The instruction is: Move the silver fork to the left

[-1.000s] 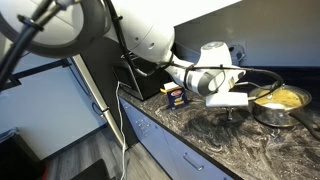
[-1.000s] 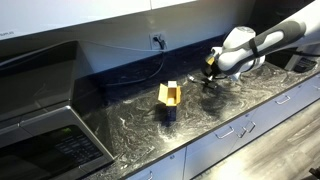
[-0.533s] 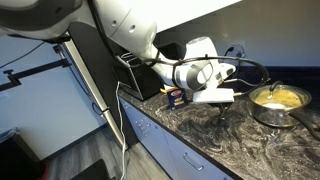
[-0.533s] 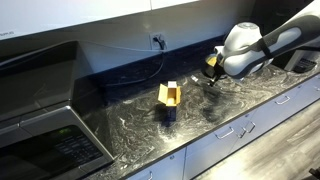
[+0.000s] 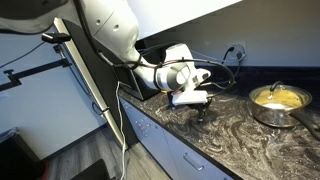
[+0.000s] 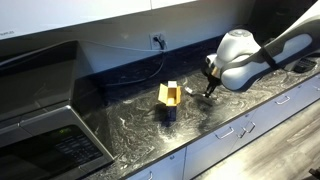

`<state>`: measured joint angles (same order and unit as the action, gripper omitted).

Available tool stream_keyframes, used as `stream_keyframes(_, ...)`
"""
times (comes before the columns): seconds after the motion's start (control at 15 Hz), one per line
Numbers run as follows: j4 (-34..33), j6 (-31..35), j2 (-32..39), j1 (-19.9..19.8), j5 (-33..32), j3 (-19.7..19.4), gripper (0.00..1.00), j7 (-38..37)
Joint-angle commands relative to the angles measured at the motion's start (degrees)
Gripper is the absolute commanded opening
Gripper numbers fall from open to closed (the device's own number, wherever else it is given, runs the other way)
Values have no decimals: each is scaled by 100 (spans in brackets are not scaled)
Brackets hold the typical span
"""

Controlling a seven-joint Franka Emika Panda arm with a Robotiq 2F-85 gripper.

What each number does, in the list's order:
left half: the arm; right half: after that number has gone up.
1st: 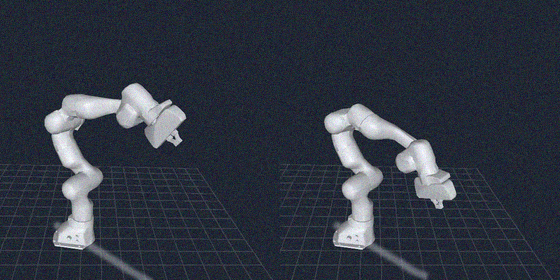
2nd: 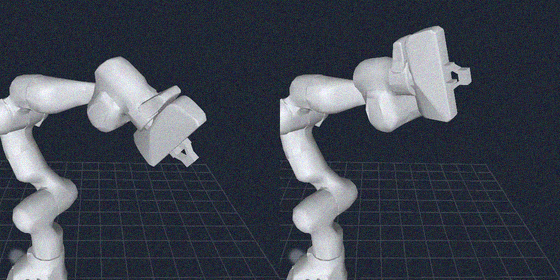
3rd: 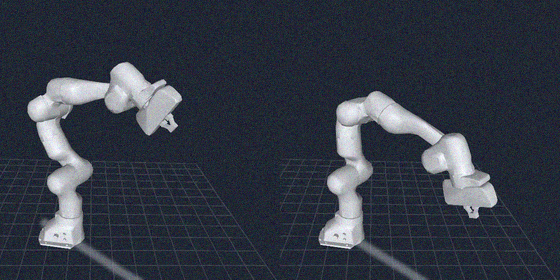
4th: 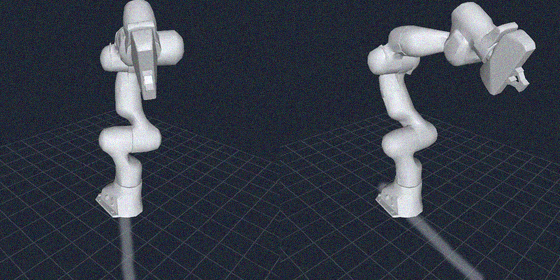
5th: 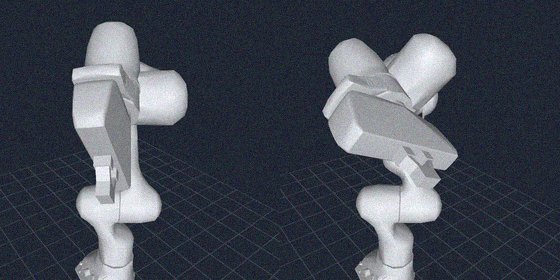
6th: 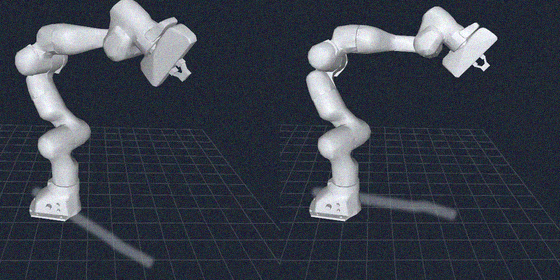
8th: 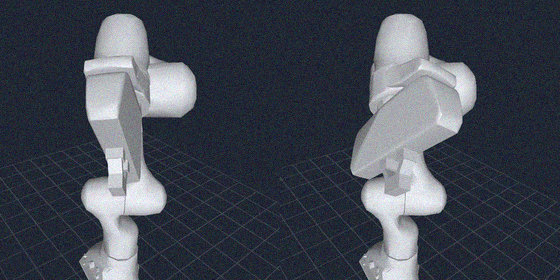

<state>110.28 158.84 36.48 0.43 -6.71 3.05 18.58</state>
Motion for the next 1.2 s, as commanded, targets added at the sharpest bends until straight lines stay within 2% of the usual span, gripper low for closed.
stream_keyframes(0.0, 414, 102, -273, -49, -49, 222, 3, -4)
stream_keyframes(0.2, 500, 159, -277, -119, 0, 445, 3, 96)
stream_keyframes(0.4, 483, 98, -250, -85, -21, 495, 3, 62)
stream_keyframes(0.47, 465, 59, -237, -65, -39, 487, 38, 55)
stream_keyframes(0.6, 468, 33, -238, -37, -69, 464, 46, 43)
stream_keyframes(1.07, 715, 89, -561, -129, -57, 492, 98, 127)
stream_keyframes(1.13, 789, 62, -681, -160, -50, 501, 100, 156)
